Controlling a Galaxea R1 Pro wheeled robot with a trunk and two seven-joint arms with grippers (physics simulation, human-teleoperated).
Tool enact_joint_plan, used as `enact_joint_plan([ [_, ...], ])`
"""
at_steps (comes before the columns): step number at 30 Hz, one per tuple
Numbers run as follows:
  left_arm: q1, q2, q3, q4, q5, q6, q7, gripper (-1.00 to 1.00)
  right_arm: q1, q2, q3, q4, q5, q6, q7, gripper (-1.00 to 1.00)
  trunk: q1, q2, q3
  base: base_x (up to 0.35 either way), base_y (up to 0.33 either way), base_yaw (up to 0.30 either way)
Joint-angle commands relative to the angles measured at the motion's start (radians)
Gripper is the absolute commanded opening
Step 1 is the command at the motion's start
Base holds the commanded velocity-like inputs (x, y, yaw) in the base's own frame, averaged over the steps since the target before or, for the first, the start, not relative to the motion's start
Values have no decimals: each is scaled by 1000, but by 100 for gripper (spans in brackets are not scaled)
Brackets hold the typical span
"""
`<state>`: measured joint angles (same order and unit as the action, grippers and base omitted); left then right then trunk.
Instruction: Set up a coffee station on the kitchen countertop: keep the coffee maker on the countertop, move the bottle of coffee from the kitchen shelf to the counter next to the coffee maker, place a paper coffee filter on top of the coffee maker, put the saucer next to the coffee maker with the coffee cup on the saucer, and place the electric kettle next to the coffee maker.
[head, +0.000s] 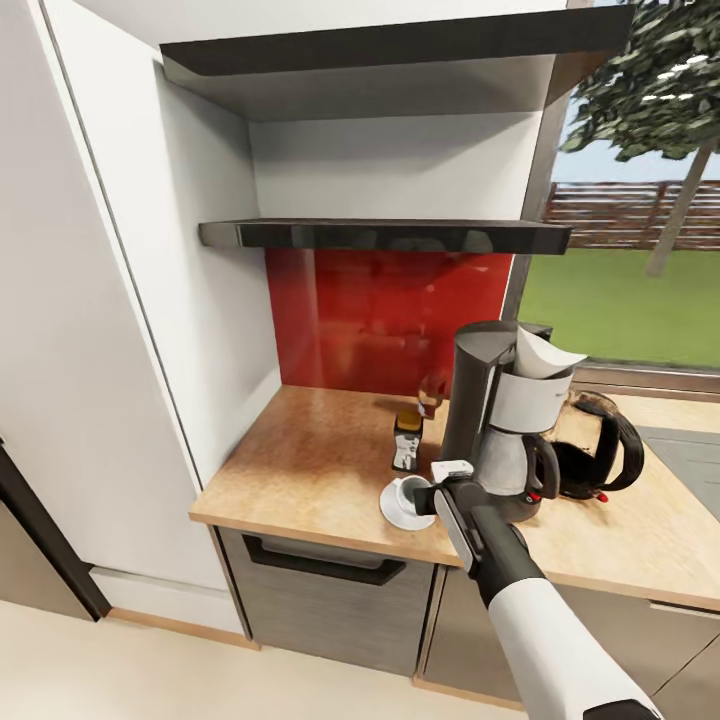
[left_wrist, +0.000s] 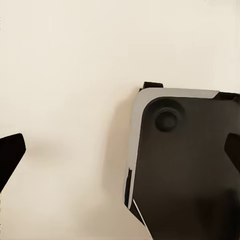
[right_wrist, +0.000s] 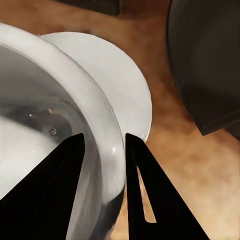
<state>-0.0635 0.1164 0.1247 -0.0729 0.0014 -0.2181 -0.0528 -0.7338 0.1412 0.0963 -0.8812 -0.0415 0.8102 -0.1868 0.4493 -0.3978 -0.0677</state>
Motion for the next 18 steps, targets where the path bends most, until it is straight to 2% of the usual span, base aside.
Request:
enact_joint_plan([
  [1, -1, -1, 7, 1, 0, -3, -6, 100, -1, 0, 2, -1, -5, 4, -7, -100, 1, -2, -2, 60, 70, 0],
  [15, -1, 0, 7, 2, 0, -3, -6, 100, -1, -2, 0, -1, -5, 4, -6, -100, 1, -2, -2, 7, 8, 0],
  [16, -1, 0, 7, 2, 0, -3, -6, 100, -1, -2, 0, 0, -5, 4, -6, 100, 1, -2, -2, 0, 0, 0],
  [18, -1, 0, 7, 2, 0, -3, -6, 100, -1, -2, 0, -1, -5, 4, -6, 100, 1, -2, -2, 0, 0, 0],
])
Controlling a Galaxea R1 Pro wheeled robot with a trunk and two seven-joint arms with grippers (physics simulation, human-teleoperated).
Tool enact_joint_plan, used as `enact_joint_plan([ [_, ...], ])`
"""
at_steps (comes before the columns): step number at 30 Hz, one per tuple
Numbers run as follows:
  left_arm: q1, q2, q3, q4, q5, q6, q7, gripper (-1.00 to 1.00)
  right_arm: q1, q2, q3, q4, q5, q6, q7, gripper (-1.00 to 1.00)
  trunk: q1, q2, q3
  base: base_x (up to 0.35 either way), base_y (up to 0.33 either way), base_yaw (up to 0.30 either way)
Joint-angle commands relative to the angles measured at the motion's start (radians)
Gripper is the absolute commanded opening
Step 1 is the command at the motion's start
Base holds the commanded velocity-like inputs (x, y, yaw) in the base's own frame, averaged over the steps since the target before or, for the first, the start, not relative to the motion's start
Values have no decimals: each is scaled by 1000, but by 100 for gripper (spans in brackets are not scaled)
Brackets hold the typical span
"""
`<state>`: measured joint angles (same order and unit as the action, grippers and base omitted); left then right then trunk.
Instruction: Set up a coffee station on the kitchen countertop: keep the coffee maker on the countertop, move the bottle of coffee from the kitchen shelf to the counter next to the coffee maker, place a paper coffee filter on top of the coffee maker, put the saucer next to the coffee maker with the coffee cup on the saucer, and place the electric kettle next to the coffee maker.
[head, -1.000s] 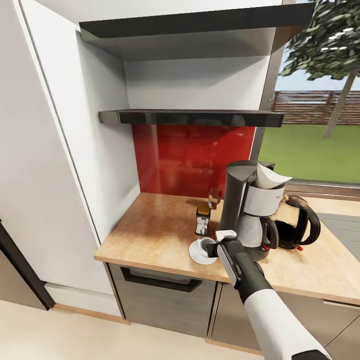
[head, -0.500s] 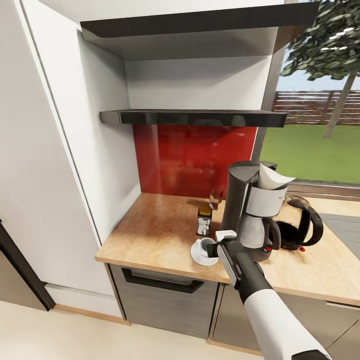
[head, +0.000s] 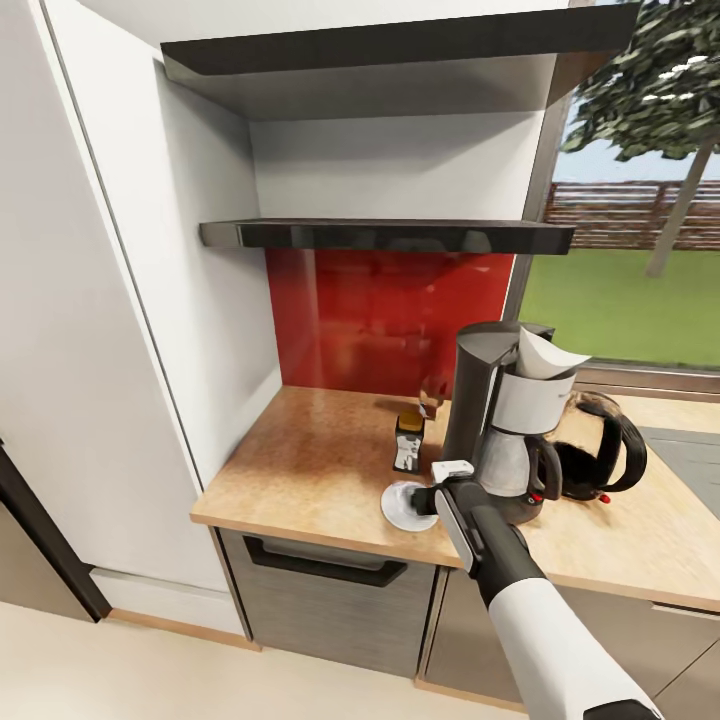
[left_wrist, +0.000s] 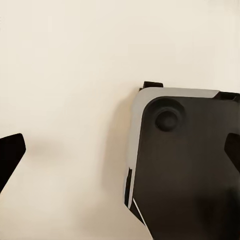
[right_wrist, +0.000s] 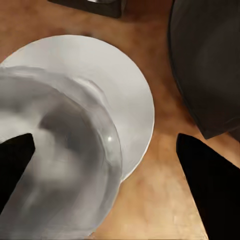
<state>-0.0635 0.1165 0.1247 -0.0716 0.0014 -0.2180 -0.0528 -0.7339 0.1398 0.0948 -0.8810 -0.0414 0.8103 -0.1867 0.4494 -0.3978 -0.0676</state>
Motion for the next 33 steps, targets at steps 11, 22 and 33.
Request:
enact_joint_plan([
  [11, -1, 0, 7, 1, 0, -3, -6, 100, -1, 0, 2, -1, -5, 4, -6, 100, 1, -2, -2, 0, 0, 0],
  [22, -1, 0, 6, 1, 0, -3, -6, 100, -1, 8, 2, -95, -11, 4, -6, 100, 1, -2, -2, -31, 0, 0],
  [33, -1, 0, 7, 0, 0, -3, -6, 100, -1, 9, 23, -278, -12, -23, 17, 100, 1, -2, -2, -181, 32, 0],
])
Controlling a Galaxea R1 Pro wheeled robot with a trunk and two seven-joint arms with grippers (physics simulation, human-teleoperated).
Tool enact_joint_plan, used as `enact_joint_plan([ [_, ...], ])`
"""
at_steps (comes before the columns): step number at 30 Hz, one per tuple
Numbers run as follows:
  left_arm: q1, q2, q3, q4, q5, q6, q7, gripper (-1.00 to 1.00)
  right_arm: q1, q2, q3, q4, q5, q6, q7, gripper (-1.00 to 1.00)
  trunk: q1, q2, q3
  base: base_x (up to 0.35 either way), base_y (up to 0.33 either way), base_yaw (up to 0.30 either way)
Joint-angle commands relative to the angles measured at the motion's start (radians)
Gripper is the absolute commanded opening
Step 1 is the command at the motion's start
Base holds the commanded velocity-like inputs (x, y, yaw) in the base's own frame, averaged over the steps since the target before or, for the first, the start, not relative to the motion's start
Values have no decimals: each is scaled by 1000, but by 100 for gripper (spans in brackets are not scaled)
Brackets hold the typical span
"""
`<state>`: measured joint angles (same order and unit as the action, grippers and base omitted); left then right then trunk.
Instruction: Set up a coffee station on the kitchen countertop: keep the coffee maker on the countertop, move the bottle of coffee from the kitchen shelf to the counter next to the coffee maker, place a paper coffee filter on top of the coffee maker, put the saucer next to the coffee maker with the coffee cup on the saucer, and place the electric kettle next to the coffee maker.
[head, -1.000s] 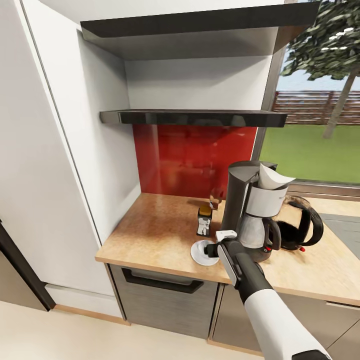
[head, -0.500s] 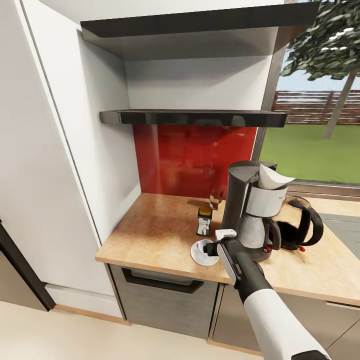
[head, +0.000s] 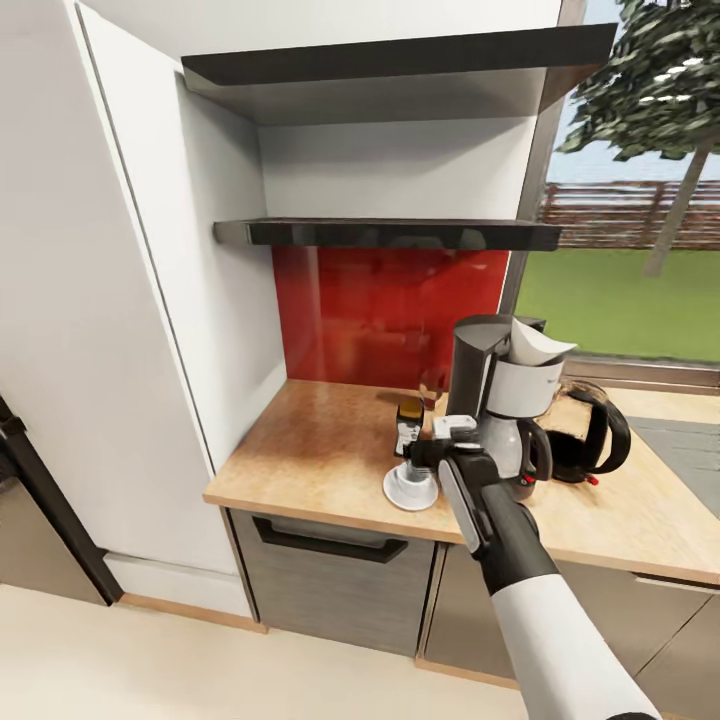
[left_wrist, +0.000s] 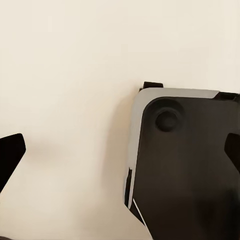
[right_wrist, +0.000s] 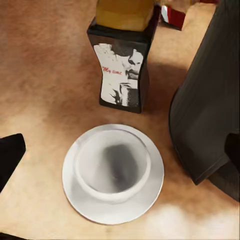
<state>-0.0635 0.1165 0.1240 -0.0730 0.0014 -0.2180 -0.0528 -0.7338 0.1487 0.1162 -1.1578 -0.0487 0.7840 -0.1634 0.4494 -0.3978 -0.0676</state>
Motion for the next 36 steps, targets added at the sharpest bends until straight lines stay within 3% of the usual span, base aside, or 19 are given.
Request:
enact_joint_plan([
  [1, -1, 0, 8, 1, 0, -3, -6, 100, -1, -1, 12, -1, -5, -52, 2, 100, 1, -2, -2, -6, 1, 0],
  [3, -1, 0, 8, 1, 0, -3, -6, 100, -1, -2, 24, 0, -2, -187, 8, 100, 1, -2, -2, -3, 1, 0],
  [5, -1, 0, 8, 1, 0, -3, -6, 100, 0, -5, 30, 4, 1, -385, 11, 100, 1, -2, -2, -1, 0, 0],
  [6, -1, 0, 8, 2, 0, -3, -6, 100, 1, -5, 32, 28, 4, -542, 12, 100, 1, -2, -2, 0, 0, 0],
  [7, -1, 0, 8, 2, -1, -3, -6, 100, 1, -5, 34, 46, 5, -605, 12, 100, 1, -2, -2, 0, 0, 0],
  [8, -1, 0, 7, 2, -2, -3, -6, 100, 2, -3, 38, 106, 7, -716, 13, 100, 1, -2, -2, 0, 0, 0],
  [9, -1, 0, 7, 2, -1, -3, -6, 100, 2, -3, 49, 145, 8, -766, 13, 100, 1, -2, -2, 0, 0, 0],
  [13, -1, 0, 8, 2, -2, -4, -6, 100, 2, -2, 197, 328, 18, -1001, -15, 100, 1, -2, -2, 0, 0, 0],
  [15, -1, -1, 9, 1, -3, -4, -6, 100, 2, 0, 252, 419, 19, -1144, -88, 100, 1, -2, -2, 0, 0, 0],
  [18, -1, 0, 9, 2, -3, -4, -6, 100, 2, 4, 276, 508, 17, -1293, -189, 100, 1, -2, -2, 0, 0, 0],
  [21, -1, -1, 8, 2, -3, -4, -6, 100, 15, 25, 281, 623, 15, -1419, -220, 100, 1, -2, -2, 0, 0, 0],
  [23, -1, -2, 9, 2, -3, -4, -6, 100, 28, 26, 282, 731, 15, -1550, -225, 100, 1, -2, -2, 0, 0, 0],
  [24, -1, -3, 8, 2, -3, -4, -6, 100, 36, 26, 282, 845, 14, -1700, -235, 100, 1, -2, -2, 0, 0, 0],
  [25, -1, -3, 8, 2, -3, -4, -6, 100, 38, 26, 281, 886, 13, -1752, -246, 100, 1, -2, -2, 0, 0, 0],
  [28, -1, -3, 8, 2, -4, -4, -6, 100, 68, 26, 282, 972, 14, -1831, -290, 100, 1, -2, -2, 0, 0, 0],
  [33, -1, -9, 5, 2, -6, -4, -6, 100, 163, 26, 280, 1004, 15, -1831, -326, 100, 1, -2, -2, 0, 0, 0],
  [36, -1, -9, 5, 2, -5, -4, -6, 100, 183, 26, 280, 1005, 14, -1831, -359, 100, 1, -2, -2, 0, 0, 0],
])
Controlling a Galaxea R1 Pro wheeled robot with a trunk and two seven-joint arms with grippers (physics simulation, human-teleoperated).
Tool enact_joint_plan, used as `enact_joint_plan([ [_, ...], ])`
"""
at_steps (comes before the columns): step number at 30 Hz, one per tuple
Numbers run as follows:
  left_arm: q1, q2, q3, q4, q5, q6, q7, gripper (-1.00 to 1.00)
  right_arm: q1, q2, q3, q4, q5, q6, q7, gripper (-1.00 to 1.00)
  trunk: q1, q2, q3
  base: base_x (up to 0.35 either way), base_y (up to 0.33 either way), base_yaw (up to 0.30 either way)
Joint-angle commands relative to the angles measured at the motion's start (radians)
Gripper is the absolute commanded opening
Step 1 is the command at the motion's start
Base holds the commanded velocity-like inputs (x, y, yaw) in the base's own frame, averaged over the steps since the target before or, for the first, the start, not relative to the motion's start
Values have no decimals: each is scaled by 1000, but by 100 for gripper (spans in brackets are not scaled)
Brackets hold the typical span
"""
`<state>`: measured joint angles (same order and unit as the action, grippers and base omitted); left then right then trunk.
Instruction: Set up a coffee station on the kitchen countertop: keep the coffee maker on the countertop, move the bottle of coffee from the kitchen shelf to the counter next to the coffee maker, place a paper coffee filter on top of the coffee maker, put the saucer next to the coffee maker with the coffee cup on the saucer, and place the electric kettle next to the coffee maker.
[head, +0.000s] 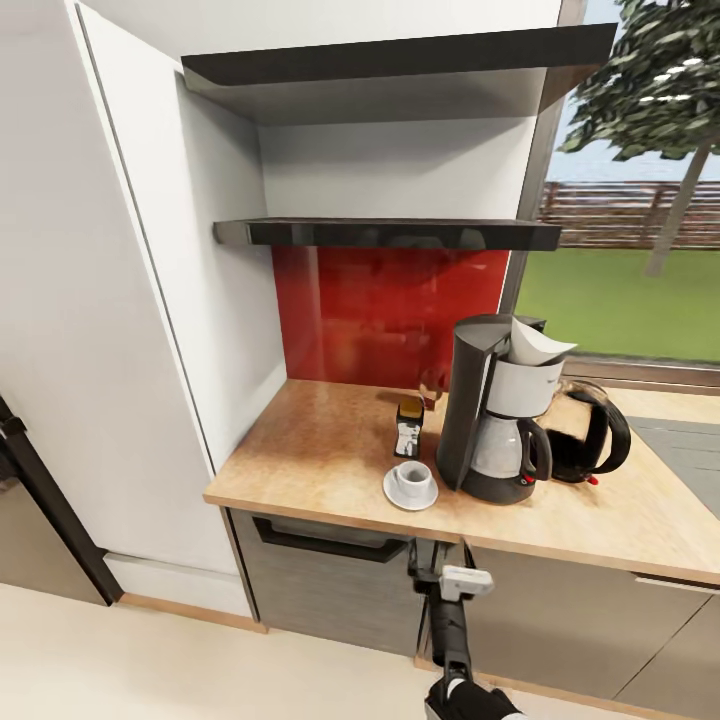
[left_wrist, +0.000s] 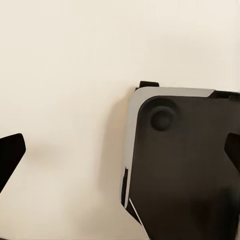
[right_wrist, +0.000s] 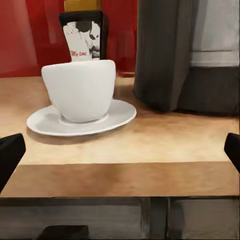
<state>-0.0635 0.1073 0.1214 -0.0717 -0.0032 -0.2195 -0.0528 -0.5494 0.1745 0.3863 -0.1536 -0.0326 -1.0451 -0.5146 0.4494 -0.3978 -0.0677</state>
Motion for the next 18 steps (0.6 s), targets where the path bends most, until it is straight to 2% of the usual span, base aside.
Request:
enact_joint_plan([
  [1, -1, 0, 7, 1, 0, -3, -5, 100, 4, 0, 10, 2, -2, -2, -15, 100, 1, -2, -2, 0, 0, 0],
  [3, -1, 0, 9, 1, 0, -3, -5, 100, 38, 0, 11, 2, -3, -2, -27, 100, 1, -2, -2, 0, 0, 0],
  [9, -1, 0, 9, 0, 0, -3, -5, 100, 70, 0, 8, 13, -12, -2, -30, 100, 1, -2, -2, 0, 0, 0],
  [13, -1, -1, 5, 1, -4, -3, -6, 100, 97, 0, 8, 86, -36, -2, -29, 100, 1, -2, -2, 0, 0, 0],
  [14, -1, -1, 3, 2, -7, -3, -7, 100, 124, 0, 5, 117, -41, -2, -29, 100, 1, -2, -2, 0, 0, 0],
  [18, -1, 1, -1, 10, -7, -1, -6, 100, 192, 0, 2, 126, -52, 2, -28, 100, 1, -2, -2, 0, 0, 0],
])
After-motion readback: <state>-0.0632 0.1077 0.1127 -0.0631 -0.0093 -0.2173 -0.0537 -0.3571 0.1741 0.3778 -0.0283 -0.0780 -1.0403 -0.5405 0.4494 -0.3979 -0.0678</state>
